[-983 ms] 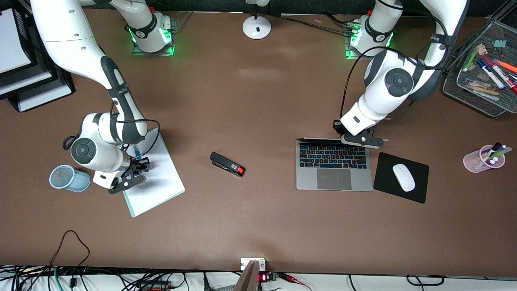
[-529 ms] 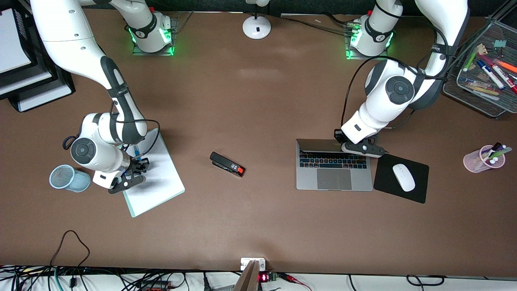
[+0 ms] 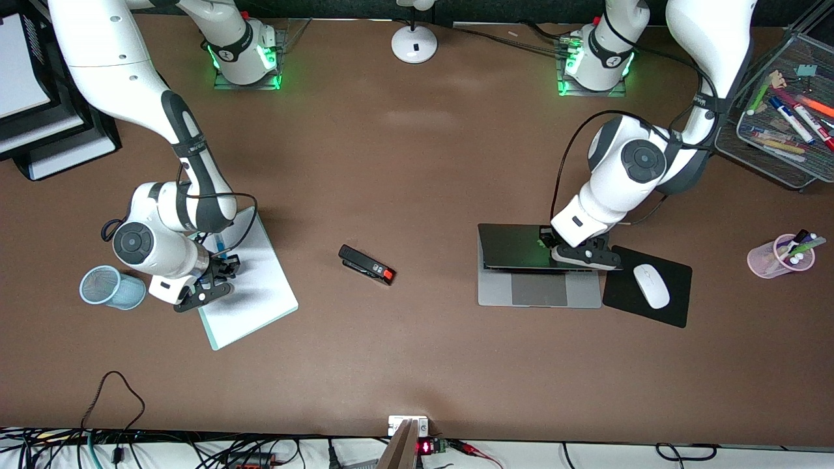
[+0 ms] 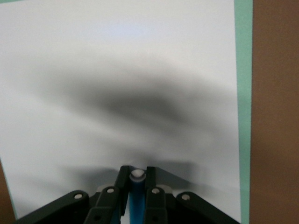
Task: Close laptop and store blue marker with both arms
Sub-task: 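Push the laptop lid down shut with the left gripper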
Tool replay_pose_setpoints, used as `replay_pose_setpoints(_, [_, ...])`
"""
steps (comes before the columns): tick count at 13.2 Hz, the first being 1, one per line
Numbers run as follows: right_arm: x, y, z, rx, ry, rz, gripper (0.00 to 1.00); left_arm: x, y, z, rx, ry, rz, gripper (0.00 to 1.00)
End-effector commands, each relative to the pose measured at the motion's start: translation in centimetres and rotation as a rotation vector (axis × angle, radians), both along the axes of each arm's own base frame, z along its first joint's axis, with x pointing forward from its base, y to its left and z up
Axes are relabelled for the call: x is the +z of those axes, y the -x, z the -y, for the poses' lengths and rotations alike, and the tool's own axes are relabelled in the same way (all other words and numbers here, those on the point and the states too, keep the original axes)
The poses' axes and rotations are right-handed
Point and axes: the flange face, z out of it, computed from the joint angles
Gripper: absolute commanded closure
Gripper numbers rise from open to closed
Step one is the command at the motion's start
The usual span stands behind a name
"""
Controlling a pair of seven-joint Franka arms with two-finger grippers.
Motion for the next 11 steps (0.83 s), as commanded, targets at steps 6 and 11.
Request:
replay_pose_setpoints(6, [5.7,-1.9,-0.4,0.008,-0.024,0.091,1.0,-2.7,-2.8,-1.4,-0.024,-0.013,0.06,1.0])
replay_pose_setpoints(11, [12.3,-2.5,0.6,0.006,-0.028,0.184,1.0,-5.6,-3.6,-1.2,-0.014,0.021,0.081,1.0])
